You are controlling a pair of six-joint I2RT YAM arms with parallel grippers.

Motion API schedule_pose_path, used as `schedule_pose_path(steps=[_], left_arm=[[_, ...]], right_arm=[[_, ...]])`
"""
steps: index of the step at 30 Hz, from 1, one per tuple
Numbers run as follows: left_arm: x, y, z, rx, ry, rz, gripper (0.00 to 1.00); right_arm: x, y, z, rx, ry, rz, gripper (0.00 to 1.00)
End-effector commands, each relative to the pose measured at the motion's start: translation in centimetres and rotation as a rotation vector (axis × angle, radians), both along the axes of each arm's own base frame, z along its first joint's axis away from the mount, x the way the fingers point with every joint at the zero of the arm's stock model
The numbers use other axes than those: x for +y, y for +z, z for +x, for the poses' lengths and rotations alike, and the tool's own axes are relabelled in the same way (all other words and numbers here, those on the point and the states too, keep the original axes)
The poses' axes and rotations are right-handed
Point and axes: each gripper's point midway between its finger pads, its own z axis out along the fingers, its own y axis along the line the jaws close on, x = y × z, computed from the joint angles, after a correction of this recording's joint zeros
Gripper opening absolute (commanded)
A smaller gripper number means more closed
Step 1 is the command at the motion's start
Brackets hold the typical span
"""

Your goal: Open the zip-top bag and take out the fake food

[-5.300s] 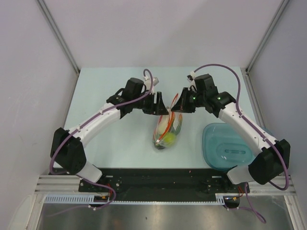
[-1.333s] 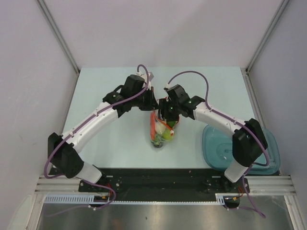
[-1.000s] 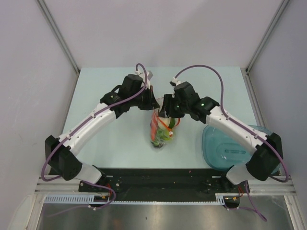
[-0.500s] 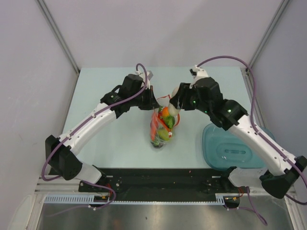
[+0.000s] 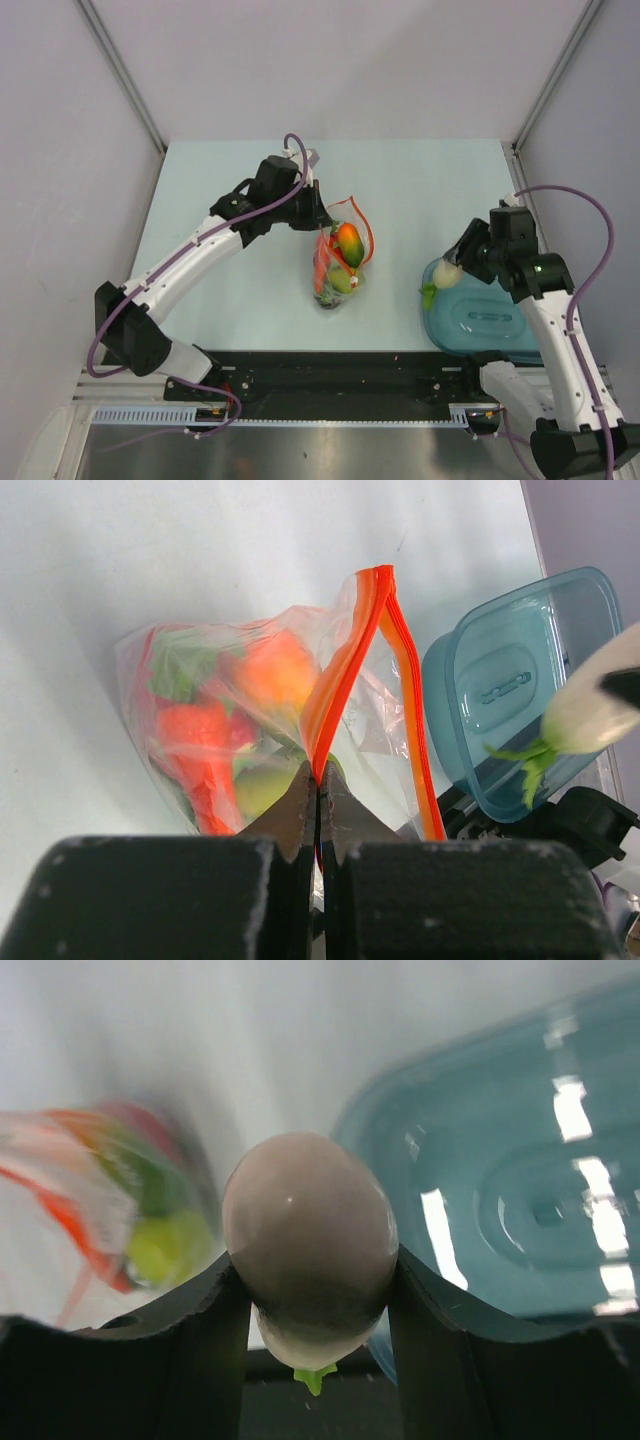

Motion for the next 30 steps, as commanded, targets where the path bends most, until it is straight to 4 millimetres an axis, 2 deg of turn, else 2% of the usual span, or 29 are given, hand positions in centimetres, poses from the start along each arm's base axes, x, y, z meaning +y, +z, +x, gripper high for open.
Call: schedule_pose_path(steps=[1, 4, 10, 13, 16, 19, 24, 28, 30], left_arm=[[0.1, 1.9, -0.6, -0.053, -0.024, -0.033, 0.00], [0.4, 1.7, -0.9, -0.048, -0.019, -0.027, 0.00], [0.4, 1.4, -1.3, -0.033, -0.023, -0.035, 0.00], [0.6, 1.6, -1.3, -0.043, -0.016, -0.036, 0.00], [0.9, 2.0, -1.2, -0.058, -0.004, -0.035, 0.00], [1.0, 2.1, -1.4, -0.063, 0.003, -0.044, 0.00], [0.9, 1.9, -1.3, -0.058, 0.011, -0.056, 0.00], [0.5, 1.9, -1.2, -0.055, 0.004, -0.070, 0.00], [0.4, 1.7, -1.2, -0.049, 0.000, -0.072, 0.00]], right_arm=[[-0.6, -5.5, -4.4, 0.296, 0.011, 0.011, 0.33], [-1.6, -7.3, -5.8, 0.379, -0.018, -0.038, 0.34], [-3.0, -9.2, -4.9, 0.435, -0.011, -0.146, 0.37], [-2.4, -10.0, -4.2, 0.451, 0.025, -0.197, 0.40], [-1.4, -11.3, -4.4, 0.503, 0.079, -0.255, 0.42], [-0.5, -12.8, -4.9, 0.562, 0.124, -0.311, 0.48], [-0.4, -13.5, -4.8, 0.607, 0.136, -0.344, 0.64], [-0.2, -13.2, -4.8, 0.595, 0.147, -0.339, 0.83], [0.1, -12.4, -4.4, 0.573, 0.160, -0.334, 0.84]])
